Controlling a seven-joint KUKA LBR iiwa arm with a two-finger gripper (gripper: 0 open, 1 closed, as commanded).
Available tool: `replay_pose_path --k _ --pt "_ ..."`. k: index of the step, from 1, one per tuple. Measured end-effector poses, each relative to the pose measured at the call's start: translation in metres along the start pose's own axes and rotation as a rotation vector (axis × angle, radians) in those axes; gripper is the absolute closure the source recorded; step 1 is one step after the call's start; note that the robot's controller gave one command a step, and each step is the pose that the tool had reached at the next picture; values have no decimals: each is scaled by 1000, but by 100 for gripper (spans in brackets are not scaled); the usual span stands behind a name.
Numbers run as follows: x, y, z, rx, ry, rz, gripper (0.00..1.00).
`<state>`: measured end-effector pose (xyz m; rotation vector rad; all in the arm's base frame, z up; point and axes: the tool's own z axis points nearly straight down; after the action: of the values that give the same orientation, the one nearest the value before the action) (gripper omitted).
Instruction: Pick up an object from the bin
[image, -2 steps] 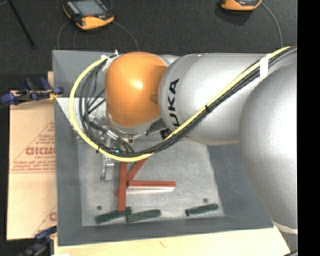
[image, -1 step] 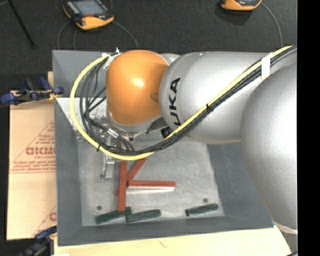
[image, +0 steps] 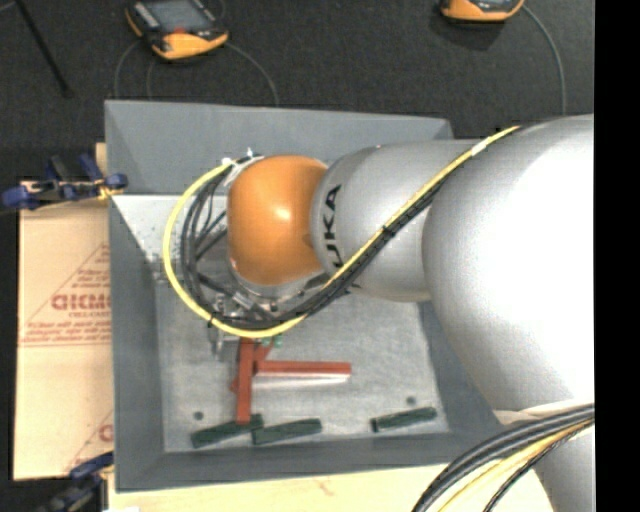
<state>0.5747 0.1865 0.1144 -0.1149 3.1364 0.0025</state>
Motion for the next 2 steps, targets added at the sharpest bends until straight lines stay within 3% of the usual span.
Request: replay_pose_path --k 1,2 --pt "0 0 0 0 0 2 0" --pt "0 0 0 0 0 3 0"
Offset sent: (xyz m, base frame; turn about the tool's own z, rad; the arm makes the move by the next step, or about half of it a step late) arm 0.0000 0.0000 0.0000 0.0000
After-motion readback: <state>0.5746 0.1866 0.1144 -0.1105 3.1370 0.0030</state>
